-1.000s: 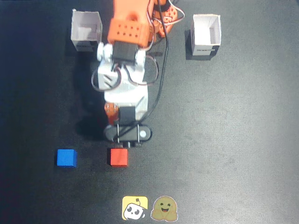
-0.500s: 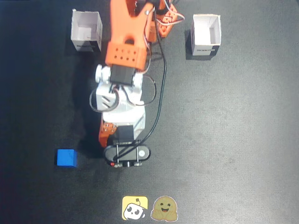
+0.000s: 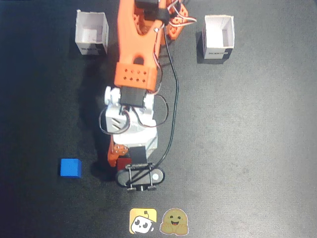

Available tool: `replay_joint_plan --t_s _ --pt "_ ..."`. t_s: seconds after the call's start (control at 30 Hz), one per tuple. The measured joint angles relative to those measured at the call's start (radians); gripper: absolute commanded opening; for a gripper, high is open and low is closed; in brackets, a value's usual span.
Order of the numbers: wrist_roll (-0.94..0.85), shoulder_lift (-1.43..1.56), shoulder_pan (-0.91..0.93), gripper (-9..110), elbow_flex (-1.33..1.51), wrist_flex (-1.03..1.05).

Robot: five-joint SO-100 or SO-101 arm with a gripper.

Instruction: Put the red cube in the right box and the blue cube in the left box.

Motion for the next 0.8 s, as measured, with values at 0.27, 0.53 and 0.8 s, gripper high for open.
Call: replay_joint_plan --t_s 0.27,0.53,0.8 --pt "0.0 -0.077 0.003 22 -0.012 0.0" --pt "0.0 -0.117 0.003 22 -0.014 -0.017" --pt "0.0 -0.144 0.005 22 -0.012 -0.031"
